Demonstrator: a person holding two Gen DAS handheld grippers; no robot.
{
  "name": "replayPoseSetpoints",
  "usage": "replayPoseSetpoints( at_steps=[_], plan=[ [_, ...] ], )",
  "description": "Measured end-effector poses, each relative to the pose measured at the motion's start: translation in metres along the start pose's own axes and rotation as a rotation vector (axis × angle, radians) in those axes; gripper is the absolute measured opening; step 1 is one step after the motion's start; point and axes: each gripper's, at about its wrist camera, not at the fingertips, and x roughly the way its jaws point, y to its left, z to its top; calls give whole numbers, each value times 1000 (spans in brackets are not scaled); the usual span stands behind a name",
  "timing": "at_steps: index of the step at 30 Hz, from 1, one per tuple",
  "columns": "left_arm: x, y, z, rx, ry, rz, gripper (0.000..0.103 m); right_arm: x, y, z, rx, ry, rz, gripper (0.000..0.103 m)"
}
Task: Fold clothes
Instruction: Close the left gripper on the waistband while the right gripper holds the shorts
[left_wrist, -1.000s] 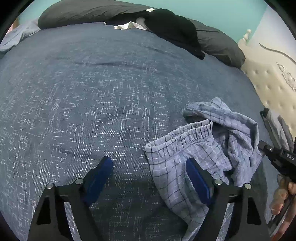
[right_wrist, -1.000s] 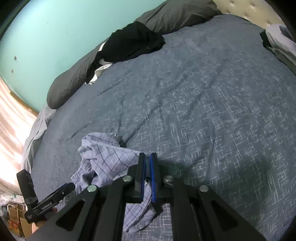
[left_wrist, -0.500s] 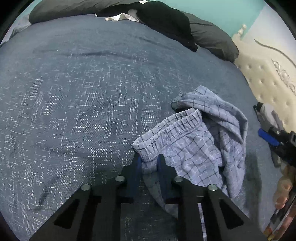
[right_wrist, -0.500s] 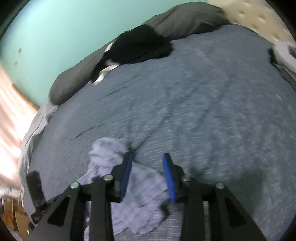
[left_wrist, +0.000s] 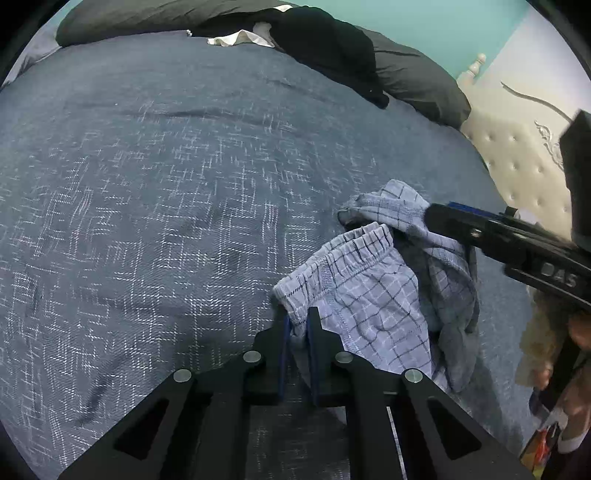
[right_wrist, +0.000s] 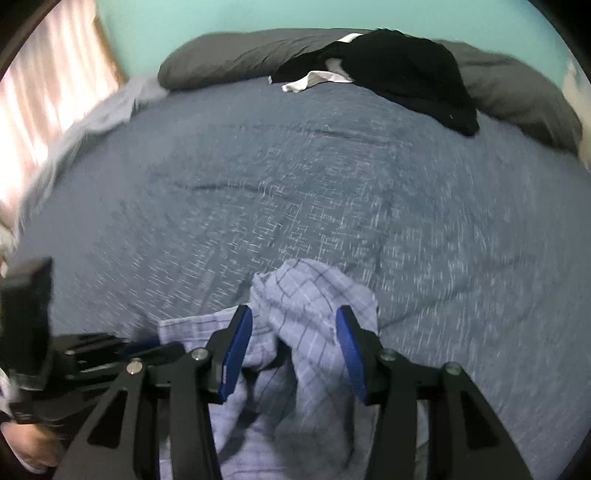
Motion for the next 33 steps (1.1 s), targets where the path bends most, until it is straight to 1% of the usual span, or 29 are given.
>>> replayPoseSetpoints(
  at_steps=[2,4,5,6,9,11,15,18,21,28,31,33],
  plan=[
    [0,1,1,1,2,-3,9,8,2,3,-29,18,-26,48],
    [1,4,3,0,4,-5,9,11,3,2,-60,23,-30,48],
    [2,5,3,-1,5,-5,8,13,3,1,-74,25,-36,45],
    [2,5,3,-4,7,-5,8,13,3,1,-82,25,-45,32],
    [5,5,3,-1,7,-4,8,13,-3,0,-70,28,-50,13],
    [9,3,7,1,6,1,8,12,-7,0,-59,29,-46,8],
    [14,2,10,-2,8,6,8,-1,-18,-1,-24,-5,-58,7],
    [15,1,9,1,6,11,8,-13,-37,-3,36,-33,-68,6],
    [14,0,10,5,4,15,8,-19,-63,-7,118,-38,-83,6],
    [19,0,13,2,4,20,8,-13,-118,-24,303,11,-135,6],
    [18,1,13,3,4,22,8,-9,-131,-29,362,33,-145,6],
    [17,0,13,5,4,24,8,-9,-133,-30,369,42,-152,7]
  ],
)
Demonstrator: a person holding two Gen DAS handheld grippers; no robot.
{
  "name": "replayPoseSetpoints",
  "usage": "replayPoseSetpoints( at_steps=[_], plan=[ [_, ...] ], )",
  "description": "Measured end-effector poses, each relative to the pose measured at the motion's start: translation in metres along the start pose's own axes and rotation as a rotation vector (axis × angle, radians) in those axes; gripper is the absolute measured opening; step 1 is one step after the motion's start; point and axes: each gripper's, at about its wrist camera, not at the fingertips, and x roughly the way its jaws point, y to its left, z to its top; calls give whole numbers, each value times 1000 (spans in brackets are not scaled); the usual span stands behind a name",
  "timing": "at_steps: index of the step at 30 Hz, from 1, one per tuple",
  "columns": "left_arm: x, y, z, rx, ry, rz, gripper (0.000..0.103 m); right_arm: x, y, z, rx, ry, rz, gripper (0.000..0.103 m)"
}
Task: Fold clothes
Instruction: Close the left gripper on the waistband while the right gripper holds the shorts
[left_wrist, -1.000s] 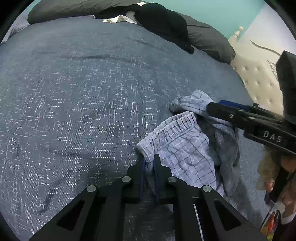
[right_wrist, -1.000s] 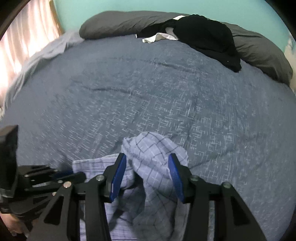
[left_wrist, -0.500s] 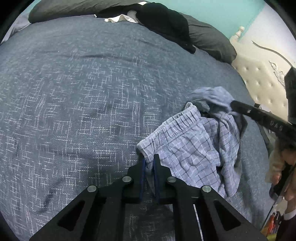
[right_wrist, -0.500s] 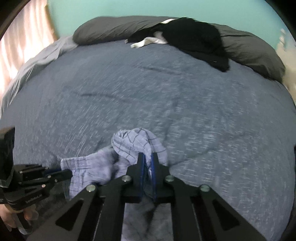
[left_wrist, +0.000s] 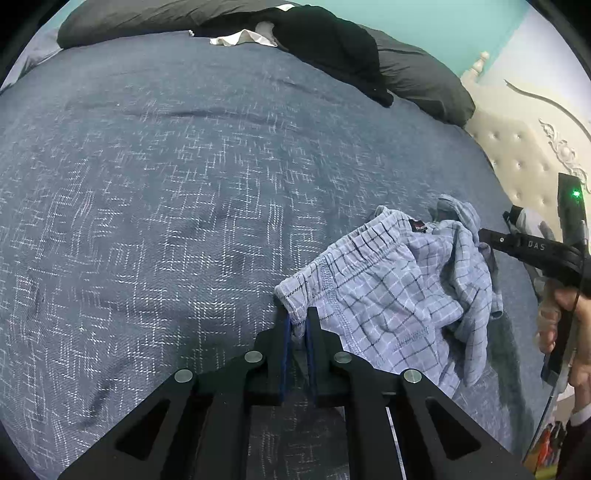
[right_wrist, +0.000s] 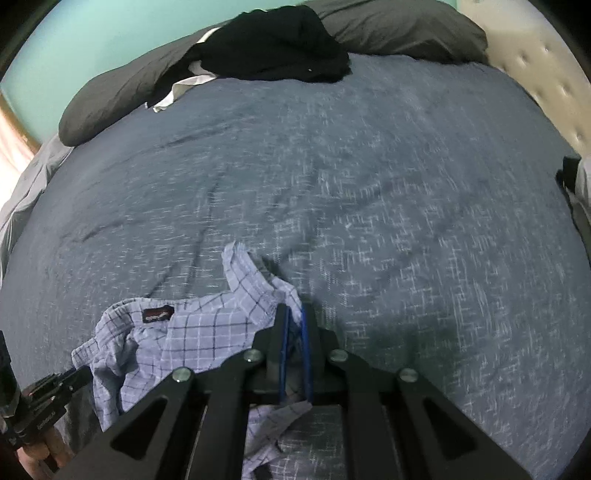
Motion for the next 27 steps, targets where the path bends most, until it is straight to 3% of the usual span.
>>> replayPoseSetpoints(
  at_steps=[5,9,15,18,23,24,27],
  plan=[
    [-2,0,-1,1,0,-1,8,-3,-2,9,37,-14,49,8],
    [-7,4,-4,-1,2,-2,8,-10,3,22,43,-43,77,26],
    [-8,5,-6,-3,4,-1,8,7,32,52,-91,-3,22,40],
    [-7,4,-5,-3,7,-4,8,30,30,57,-102,62,-43,40],
    [-10,5,-8,-7,9,-8,8,49,15,56,-76,85,-25,38],
    [-11,6,-9,-8,10,-9,8,51,14,55,-76,85,-12,26],
    [-12,6,-10,-8,11,-10,8,53,10,50,-73,82,7,12]
  ],
)
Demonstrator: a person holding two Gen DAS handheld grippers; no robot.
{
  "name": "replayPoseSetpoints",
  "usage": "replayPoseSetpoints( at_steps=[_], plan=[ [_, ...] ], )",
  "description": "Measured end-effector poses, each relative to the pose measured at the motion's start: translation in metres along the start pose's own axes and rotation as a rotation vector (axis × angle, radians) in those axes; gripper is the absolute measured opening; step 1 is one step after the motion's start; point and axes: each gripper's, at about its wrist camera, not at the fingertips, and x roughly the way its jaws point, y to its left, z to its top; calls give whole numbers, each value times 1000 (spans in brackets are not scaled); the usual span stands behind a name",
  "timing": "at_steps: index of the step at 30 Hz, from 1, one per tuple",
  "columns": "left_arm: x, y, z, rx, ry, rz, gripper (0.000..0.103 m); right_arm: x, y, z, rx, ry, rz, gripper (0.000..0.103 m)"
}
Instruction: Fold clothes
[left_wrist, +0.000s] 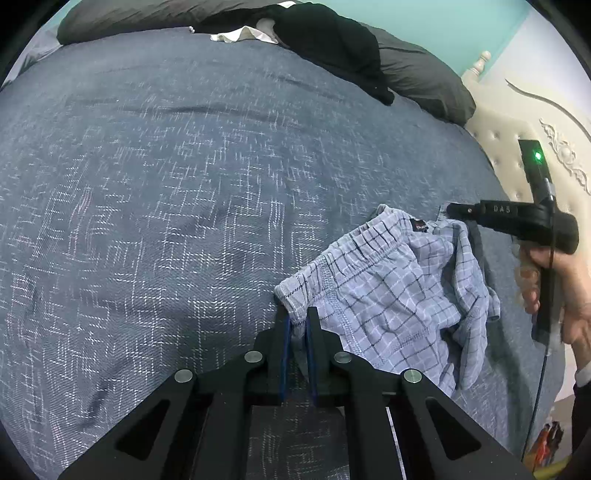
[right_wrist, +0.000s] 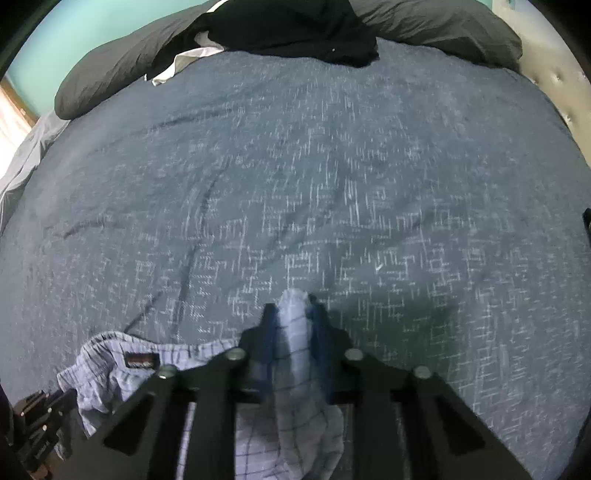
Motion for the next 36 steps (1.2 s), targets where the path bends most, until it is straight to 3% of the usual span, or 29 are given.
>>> replayPoseSetpoints(
  at_steps=[3,14,22,25,27,29,36],
  plan=[
    [-1,1,0,-3,-1,0,8,-9,-4,-6,7,-45,34,7],
    [-7,15,9,-51,-34,25,8,-74,-23,-50,109,-284,142,6],
    [-11,20,9,-86,-17,12,13,-85,-23,-58,71,-286,122,6],
    [-16,21,10,-126,-3,-32,25,-83,-23,-56,79,-285,118,6],
    [-21,18,13,-124,-11,-29,40,-82,-22,-56,84,-283,115,6],
    [-26,14,14,-120,-32,-25,44,-79,-22,-57,88,-280,114,6],
    [-9,1,15,-88,-8,-42,46,-80,-22,-58,93,-270,119,6]
  ],
)
